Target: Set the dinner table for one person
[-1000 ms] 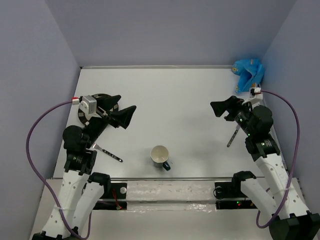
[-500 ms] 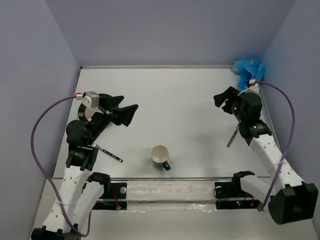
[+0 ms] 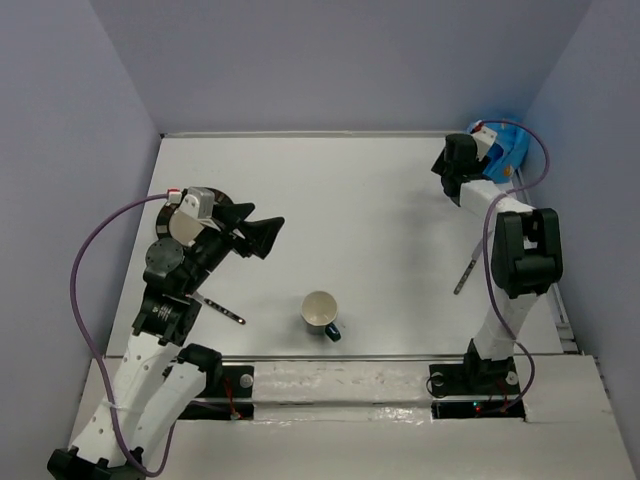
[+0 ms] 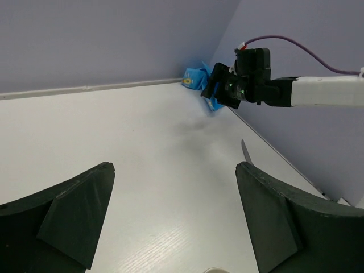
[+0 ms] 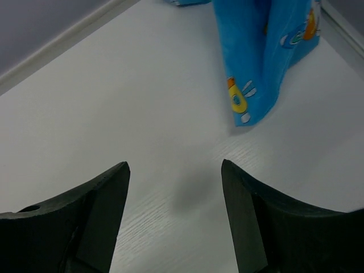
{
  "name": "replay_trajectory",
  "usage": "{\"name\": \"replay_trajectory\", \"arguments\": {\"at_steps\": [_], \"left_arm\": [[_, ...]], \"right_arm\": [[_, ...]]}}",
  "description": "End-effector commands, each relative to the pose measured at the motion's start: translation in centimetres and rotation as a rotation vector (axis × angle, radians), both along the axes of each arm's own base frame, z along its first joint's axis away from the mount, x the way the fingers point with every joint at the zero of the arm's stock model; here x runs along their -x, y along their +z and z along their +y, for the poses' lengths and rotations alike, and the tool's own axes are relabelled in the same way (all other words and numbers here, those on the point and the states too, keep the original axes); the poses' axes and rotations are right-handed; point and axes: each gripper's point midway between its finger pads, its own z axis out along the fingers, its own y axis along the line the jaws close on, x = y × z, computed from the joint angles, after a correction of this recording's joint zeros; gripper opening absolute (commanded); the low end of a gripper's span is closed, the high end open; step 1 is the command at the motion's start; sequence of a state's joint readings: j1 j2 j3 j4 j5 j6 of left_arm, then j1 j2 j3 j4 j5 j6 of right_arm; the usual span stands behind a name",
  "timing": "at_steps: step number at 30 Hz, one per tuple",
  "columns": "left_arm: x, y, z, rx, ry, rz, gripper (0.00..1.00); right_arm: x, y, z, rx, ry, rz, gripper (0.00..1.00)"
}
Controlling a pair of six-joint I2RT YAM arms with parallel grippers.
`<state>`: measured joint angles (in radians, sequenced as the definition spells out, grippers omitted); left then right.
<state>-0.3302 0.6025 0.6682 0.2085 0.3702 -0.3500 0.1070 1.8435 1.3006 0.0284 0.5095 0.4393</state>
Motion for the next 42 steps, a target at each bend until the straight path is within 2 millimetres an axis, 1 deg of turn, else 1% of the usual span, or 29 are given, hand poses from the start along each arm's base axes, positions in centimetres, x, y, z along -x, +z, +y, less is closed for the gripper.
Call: {"name": "replay_trajectory", "arguments": {"at_steps": [1,3,4,5,6,8,9,12,14,15,16,17,19,20,21,22,25,27,28,29,30,31,33,34,37,38,40,41,42], "left_arm": [[0.2,2.2,0.4,0.0,0.035,-0.063,0.99],[0.2,2.1,0.1,-0.001,0.024,-0.055,0.99],[0.2,2.1,0.0,-0.003,0.022,-0.054,0.99],[0.2,2.0,0.0,-0.003,0.022,-0.053,0.99],[0.2,2.0,0.0,-0.004,0.021,-0.051,0.99],[0.1,1.9,-0.1,-0.004,0.019,-0.048,0.99],[0.0,1.7,-0.2,-0.008,0.018,-0.044,0.99],[-0.1,1.5,-0.3,-0.011,0.019,-0.036,0.99],[-0.4,1.3,-0.3,-0.014,0.019,-0.029,0.99],[-0.4,1.2,-0.3,-0.015,0.021,-0.026,0.99],[-0.5,1.1,-0.4,-0.014,0.017,-0.022,0.99],[-0.6,1.0,-0.4,-0.016,0.017,-0.02,0.99],[-0.7,0.9,-0.4,-0.018,0.02,-0.017,0.99],[-0.7,0.9,-0.3,-0.018,0.022,-0.017,0.99],[-0.8,0.9,-0.3,-0.018,0.022,-0.016,0.99],[-0.9,0.8,-0.2,-0.019,0.028,-0.014,0.99],[-1.2,0.6,-0.3,-0.021,0.023,-0.004,0.99],[-1.3,0.4,-0.3,-0.023,0.023,0.0,0.99],[-1.4,0.3,-0.2,-0.024,0.026,0.003,0.99],[-1.5,0.3,-0.1,-0.024,0.033,0.003,0.99],[-1.6,0.3,0.0,-0.024,0.037,0.003,0.99],[-1.6,0.4,0.1,-0.021,0.038,0.002,0.99],[-1.7,0.4,0.2,-0.017,0.037,0.001,0.99],[-1.7,0.5,0.2,-0.015,0.037,-0.001,0.99],[-1.7,0.6,0.5,-0.013,0.048,-0.007,0.99],[-1.7,0.6,0.6,-0.013,0.052,-0.006,0.99],[-1.8,0.6,0.8,-0.013,0.063,-0.007,0.99],[-1.7,0.6,0.8,-0.012,0.066,-0.008,0.98],[-1.8,0.7,1.0,-0.011,0.072,-0.008,0.98]], "right_arm": [[-1.7,3.6,-7.4,0.117,-0.197,-0.076,0.71],[-1.8,3.6,-9.7,0.137,-0.231,-0.065,0.71],[-1.7,2.7,-11.2,0.169,-0.254,-0.031,0.71],[-1.7,3.3,-11.8,0.182,-0.259,-0.033,0.71],[-2.0,2.0,-12.4,0.193,-0.259,-0.003,0.71],[-2.8,1.9,-13.2,0.209,-0.241,0.007,0.71],[-3.0,1.1,-14.0,0.229,-0.238,0.035,0.7],[-4.4,1.5,-14.4,0.263,-0.173,0.043,0.67],[-5.2,1.0,-14.6,0.299,-0.151,0.068,0.64],[-5.8,1.9,-14.9,0.341,-0.139,0.071,0.64],[-6.1,0.7,-15.1,0.359,-0.133,0.101,0.64],[-6.1,0.6,-16.0,0.401,-0.132,0.131,0.64],[-6.9,0.6,-16.2,0.421,-0.122,0.135,0.63],[-7.3,-0.6,-16.2,0.426,-0.115,0.154,0.63],[-7.2,-0.7,-16.9,0.435,-0.127,0.163,0.63],[-7.4,-0.6,-17.0,0.439,-0.131,0.162,0.5],[-8.2,-0.4,-17.3,0.462,-0.129,0.16,0.31],[-8.9,1.0,-17.7,0.489,-0.142,0.143,0.01],[-9.0,1.6,-17.8,0.502,-0.144,0.14,0.0],[-8.9,3.9,-17.7,0.49,-0.155,0.089,0.0],[-8.9,3.1,-17.4,0.485,-0.135,0.1,0.0],[-8.6,6.5,-17.0,0.46,-0.139,0.014,0.0],[-8.7,9.0,-14.1,0.429,-0.072,-0.077,0.0],[-8.2,12.9,-11.4,0.425,-0.027,-0.161,0.0],[-7.3,18.1,-5.9,0.414,0.095,-0.284,0.0],[-6.2,22.1,-1.9,0.399,0.175,-0.375,0.0],[-4.6,26.2,2.1,0.376,0.261,-0.473,0.0],[-2.5,30.0,5.3,0.357,0.329,-0.562,0.0],[-1.5,32.0,6.7,0.337,0.359,-0.612,0.0]]}}
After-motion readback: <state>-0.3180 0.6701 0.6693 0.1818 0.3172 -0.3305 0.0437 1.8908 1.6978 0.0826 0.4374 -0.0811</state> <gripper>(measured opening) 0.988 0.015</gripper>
